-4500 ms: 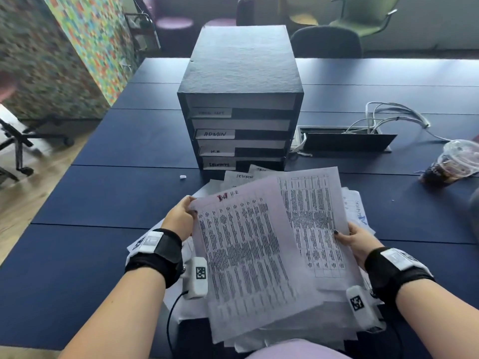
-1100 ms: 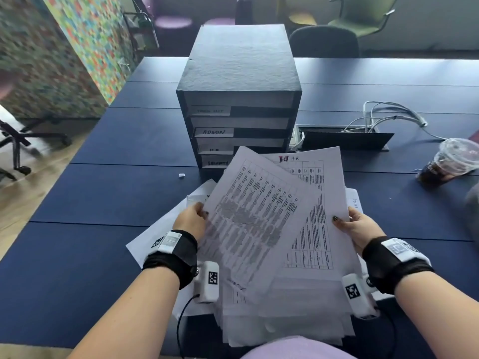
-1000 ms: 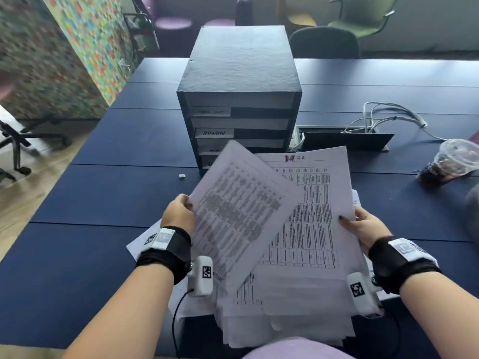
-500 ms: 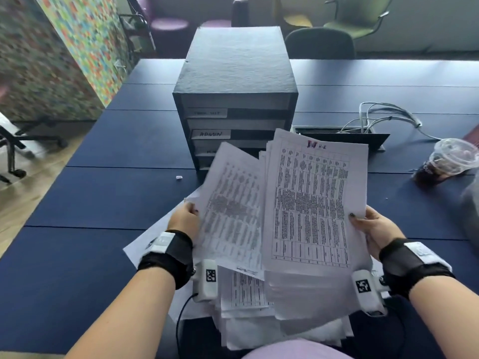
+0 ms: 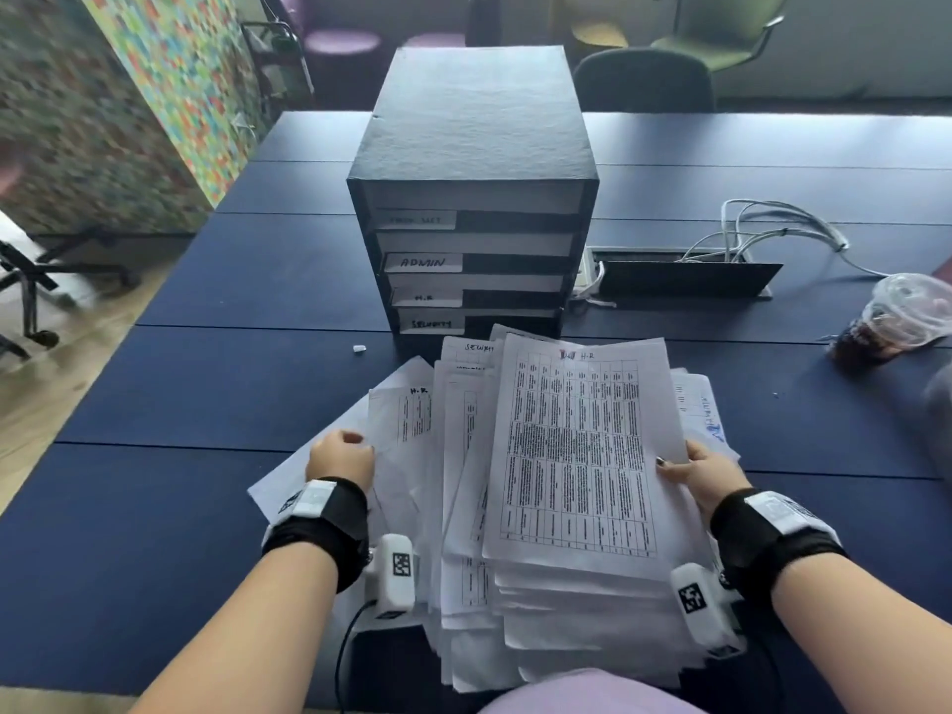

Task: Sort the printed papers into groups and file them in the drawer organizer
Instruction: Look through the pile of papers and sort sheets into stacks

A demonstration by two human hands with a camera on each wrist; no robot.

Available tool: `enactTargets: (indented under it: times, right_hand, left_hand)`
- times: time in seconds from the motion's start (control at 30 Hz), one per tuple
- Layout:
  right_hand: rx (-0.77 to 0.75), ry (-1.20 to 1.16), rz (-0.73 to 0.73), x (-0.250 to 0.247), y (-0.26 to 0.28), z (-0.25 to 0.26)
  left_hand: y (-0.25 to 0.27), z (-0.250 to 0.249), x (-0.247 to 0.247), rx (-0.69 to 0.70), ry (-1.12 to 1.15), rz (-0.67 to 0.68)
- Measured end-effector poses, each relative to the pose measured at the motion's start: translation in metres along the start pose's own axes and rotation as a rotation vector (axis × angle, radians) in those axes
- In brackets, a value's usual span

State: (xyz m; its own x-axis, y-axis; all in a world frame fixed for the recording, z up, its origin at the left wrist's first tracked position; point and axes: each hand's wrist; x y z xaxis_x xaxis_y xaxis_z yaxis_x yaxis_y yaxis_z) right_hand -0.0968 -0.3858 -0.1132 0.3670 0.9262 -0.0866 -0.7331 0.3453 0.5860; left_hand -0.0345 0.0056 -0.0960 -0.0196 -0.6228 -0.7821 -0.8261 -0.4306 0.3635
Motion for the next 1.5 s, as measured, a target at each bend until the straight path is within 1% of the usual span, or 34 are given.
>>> enactTargets:
  times: [0.03,0.1,0.27,0.33,0.4,0.47,0.57,0.67,0.8,0.93,1.0,1.07,1.13,1.17,1.27,1.37,1.43,1.5]
  right_hand:
    - [0.001,0.013,0.001,0.001,0.001,0.001]
    - [0.000,0.025,0.008,0.003,0.004,0.004]
    - [-0.033,0.057,0.029,0.008,0.007,0.007]
    - [-0.032,0.064,0.068,0.008,0.007,0.007]
    - [-0.023,0.074,0.078,0.007,0.006,0.006]
    - [-0.015,0.095,0.054,0.006,0.004,0.004]
    - [0.005,0.118,0.040,0.006,0.004,0.002]
    - [0.010,0.125,0.035,0.004,0.005,0.002]
    - [0.001,0.132,0.032,0.005,0.004,0.001]
    - [0.016,0.149,0.036,0.002,-0.001,-0.003]
    - [0.022,0.139,0.049,0.001,-0.003,-0.004]
    - [0.023,0.123,0.054,0.000,-0.004,-0.006]
    - [0.010,0.095,0.050,0.000,-0.004,-0.006]
    - [0.001,0.083,0.043,0.000,-0.004,-0.006]
    - [-0.031,0.018,0.035,0.000,-0.002,-0.003]
    - [-0.055,-0.078,0.064,0.000,0.006,0.003]
    - [-0.070,-0.136,0.102,0.000,0.012,0.007]
    - [-0.088,-0.191,0.138,-0.002,0.017,0.010]
  left_hand:
    - [-0.002,0.005,-0.002,-0.045,0.047,0.021]
    - [-0.005,0.010,-0.001,-0.086,0.131,0.054]
    - [-0.002,0.003,0.010,-0.003,0.217,0.176]
    - [0.001,-0.003,0.011,0.015,0.290,0.168]
    - [0.003,-0.011,0.009,0.016,0.290,0.121]
    - [0.007,-0.020,0.004,0.029,0.260,0.072]
    - [0.017,-0.033,-0.006,0.085,0.324,-0.019]
    - [0.027,-0.043,-0.019,0.175,0.367,-0.110]
    - [0.037,-0.057,-0.042,0.272,0.490,-0.172]
    - [0.043,-0.066,-0.066,0.449,0.539,-0.236]
    - [0.047,-0.072,-0.082,0.567,0.524,-0.317]
    - [0.056,-0.081,-0.099,0.666,0.500,-0.433]
    - [0.061,-0.089,-0.113,0.702,0.483,-0.554]
    - [0.063,-0.092,-0.118,0.691,0.502,-0.591]
    - [0.066,-0.101,-0.125,0.681,0.621,-0.573]
    - [0.076,-0.107,-0.118,0.655,0.575,-0.546]
    - [0.080,-0.107,-0.105,0.635,0.554,-0.487]
    - [0.079,-0.105,-0.090,0.628,0.585,-0.377]
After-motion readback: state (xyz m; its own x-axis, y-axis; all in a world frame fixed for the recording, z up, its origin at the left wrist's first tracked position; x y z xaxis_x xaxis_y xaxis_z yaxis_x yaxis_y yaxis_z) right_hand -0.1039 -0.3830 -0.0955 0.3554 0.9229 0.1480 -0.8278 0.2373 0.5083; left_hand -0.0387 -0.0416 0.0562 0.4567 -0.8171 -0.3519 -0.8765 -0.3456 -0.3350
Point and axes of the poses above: each hand's wrist, its own y-axis away from the middle knuckle, its own x-axis out of the palm, z = x × y, and after that the axes turned 5 degrees about -y, right-handed
